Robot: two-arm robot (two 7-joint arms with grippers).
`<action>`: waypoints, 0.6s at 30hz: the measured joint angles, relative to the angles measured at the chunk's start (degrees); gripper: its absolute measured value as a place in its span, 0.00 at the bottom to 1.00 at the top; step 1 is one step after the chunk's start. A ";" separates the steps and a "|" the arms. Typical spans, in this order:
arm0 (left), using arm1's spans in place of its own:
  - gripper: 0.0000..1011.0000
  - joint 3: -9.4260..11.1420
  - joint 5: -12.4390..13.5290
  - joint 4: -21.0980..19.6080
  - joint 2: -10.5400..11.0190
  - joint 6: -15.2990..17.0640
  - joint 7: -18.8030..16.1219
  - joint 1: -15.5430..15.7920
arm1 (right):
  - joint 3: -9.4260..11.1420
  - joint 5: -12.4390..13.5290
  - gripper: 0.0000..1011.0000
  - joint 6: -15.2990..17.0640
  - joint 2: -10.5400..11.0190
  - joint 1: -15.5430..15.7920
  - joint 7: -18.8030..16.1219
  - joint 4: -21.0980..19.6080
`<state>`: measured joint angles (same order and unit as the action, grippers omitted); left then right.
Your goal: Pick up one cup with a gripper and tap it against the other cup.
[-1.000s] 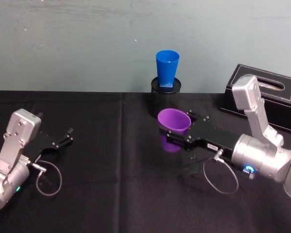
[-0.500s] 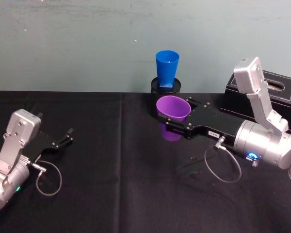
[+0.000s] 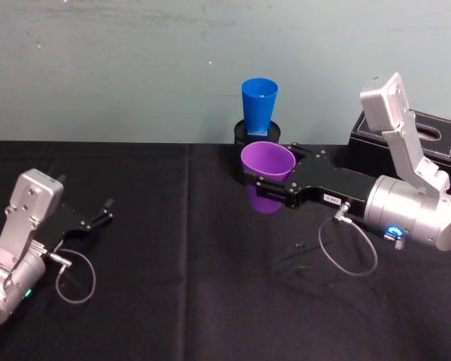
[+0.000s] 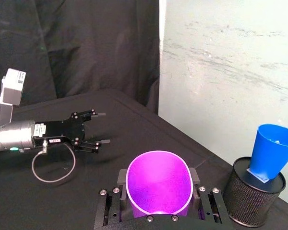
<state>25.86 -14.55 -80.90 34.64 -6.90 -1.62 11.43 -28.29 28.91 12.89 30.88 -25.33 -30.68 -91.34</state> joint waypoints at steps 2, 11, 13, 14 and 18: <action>1.00 0.00 0.00 0.00 0.00 0.00 0.00 0.00 | -0.08 0.17 0.72 0.31 0.12 -0.04 0.10 -0.18; 1.00 0.00 0.00 0.00 0.00 0.00 0.00 0.00 | -0.08 0.23 0.72 0.36 0.09 -0.04 0.13 -0.17; 1.00 0.00 0.00 0.00 0.00 0.00 0.00 0.00 | -0.07 0.21 0.72 0.33 0.08 -0.03 0.11 -0.14; 1.00 0.00 0.00 0.00 0.00 0.00 0.00 0.00 | -0.07 0.19 0.72 0.32 0.07 -0.03 0.11 -0.13; 1.00 0.00 0.00 0.00 0.00 0.00 0.00 0.00 | -0.05 0.15 0.72 0.25 0.05 -0.01 0.11 -0.09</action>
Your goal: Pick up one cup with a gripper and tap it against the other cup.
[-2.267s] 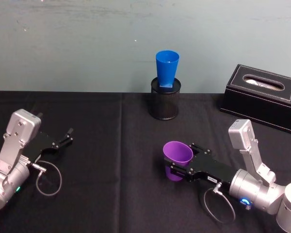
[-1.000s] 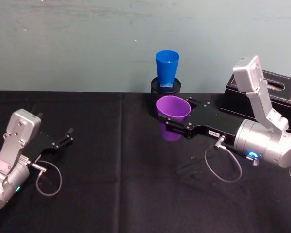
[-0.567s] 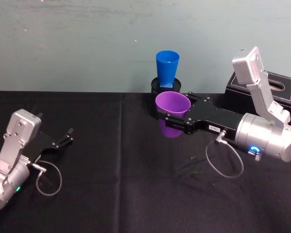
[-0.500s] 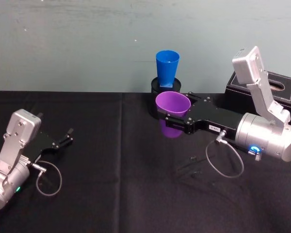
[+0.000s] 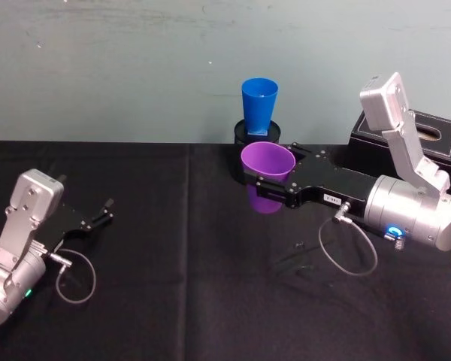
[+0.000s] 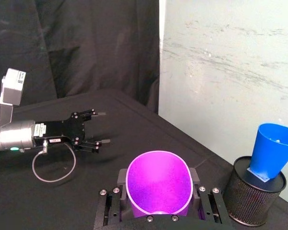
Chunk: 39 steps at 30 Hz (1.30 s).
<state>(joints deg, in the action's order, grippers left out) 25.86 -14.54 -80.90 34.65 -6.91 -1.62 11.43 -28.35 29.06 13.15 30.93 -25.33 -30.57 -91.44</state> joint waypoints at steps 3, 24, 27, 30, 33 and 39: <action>1.00 0.00 0.00 0.00 0.00 0.00 0.00 0.00 | 0.02 -0.03 0.72 -0.05 -0.01 0.01 -0.01 0.02; 1.00 0.00 0.00 0.00 0.00 0.00 0.00 0.00 | 0.07 -0.14 0.72 -0.21 -0.06 0.05 -0.09 0.10; 1.00 0.00 0.00 0.00 0.00 0.00 0.00 0.00 | 0.06 -0.14 0.72 -0.21 -0.06 0.05 -0.10 0.10; 1.00 0.00 0.00 0.00 0.00 0.00 0.00 0.00 | 0.06 -0.14 0.72 -0.21 -0.05 0.05 -0.11 0.11; 1.00 0.00 0.00 0.00 0.00 0.00 0.00 0.00 | 0.06 -0.14 0.72 -0.21 -0.06 0.05 -0.11 0.11; 1.00 0.00 0.00 0.00 0.00 0.00 0.00 0.00 | 0.06 -0.14 0.72 -0.21 -0.06 0.05 -0.11 0.11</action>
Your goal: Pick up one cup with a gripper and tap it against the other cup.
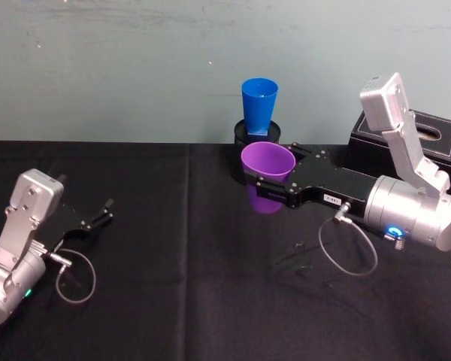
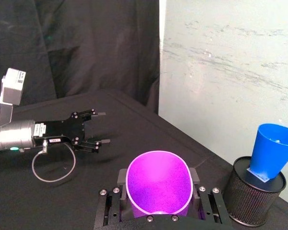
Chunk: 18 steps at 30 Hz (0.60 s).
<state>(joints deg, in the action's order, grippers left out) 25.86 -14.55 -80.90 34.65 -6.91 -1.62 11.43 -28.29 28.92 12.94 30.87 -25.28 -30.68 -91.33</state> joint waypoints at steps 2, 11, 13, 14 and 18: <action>1.00 0.00 0.00 0.00 0.00 0.00 0.00 0.00 | 0.00 0.00 0.72 0.00 0.00 0.00 0.00 0.00; 1.00 0.00 0.00 0.00 0.00 0.00 0.00 0.00 | 0.00 0.00 0.72 0.01 0.00 0.00 0.00 0.00; 1.00 0.00 0.00 0.00 0.00 0.00 0.00 0.00 | 0.00 0.00 0.72 0.01 0.00 0.00 0.00 0.00; 1.00 0.00 0.00 0.00 0.00 0.00 0.00 0.00 | 0.00 0.00 0.72 0.00 0.00 0.00 0.00 0.00; 1.00 0.00 0.00 0.00 0.00 0.00 0.00 0.00 | 0.00 0.00 0.72 0.01 0.00 0.00 0.00 0.00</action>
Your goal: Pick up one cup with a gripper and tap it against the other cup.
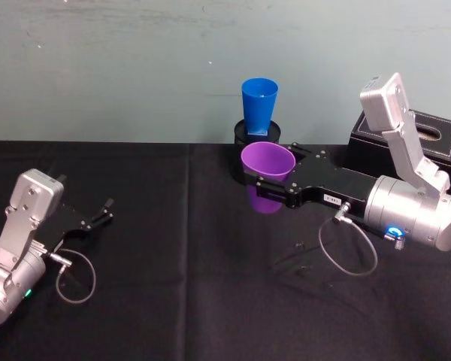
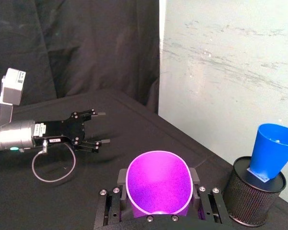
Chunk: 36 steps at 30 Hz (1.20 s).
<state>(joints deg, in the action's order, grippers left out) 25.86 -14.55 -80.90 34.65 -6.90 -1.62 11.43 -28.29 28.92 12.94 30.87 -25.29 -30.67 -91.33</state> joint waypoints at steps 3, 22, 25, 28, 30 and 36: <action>1.00 0.00 0.00 0.00 0.00 0.00 0.00 0.00 | 0.00 0.00 0.72 0.00 0.00 0.00 0.00 0.00; 1.00 0.00 0.01 0.00 0.00 0.00 0.00 0.00 | 0.00 0.00 0.72 0.00 0.00 0.00 0.00 0.00; 1.00 0.00 0.00 0.00 0.00 0.00 0.00 0.00 | 0.00 0.00 0.72 0.00 0.00 0.00 0.00 0.00; 1.00 0.00 0.01 0.00 0.00 0.00 0.00 0.00 | 0.00 0.00 0.72 0.00 0.00 0.00 0.00 0.00; 1.00 0.00 0.00 0.00 0.00 0.00 0.00 0.00 | 0.00 0.00 0.72 0.00 0.00 0.00 0.00 0.00; 1.00 0.00 0.01 0.00 0.00 0.00 0.00 0.00 | 0.00 0.00 0.72 0.00 0.00 0.00 0.00 0.00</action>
<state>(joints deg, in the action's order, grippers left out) 25.86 -14.55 -80.90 34.65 -6.91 -1.62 11.43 -28.29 28.92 12.94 30.87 -25.28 -30.67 -91.33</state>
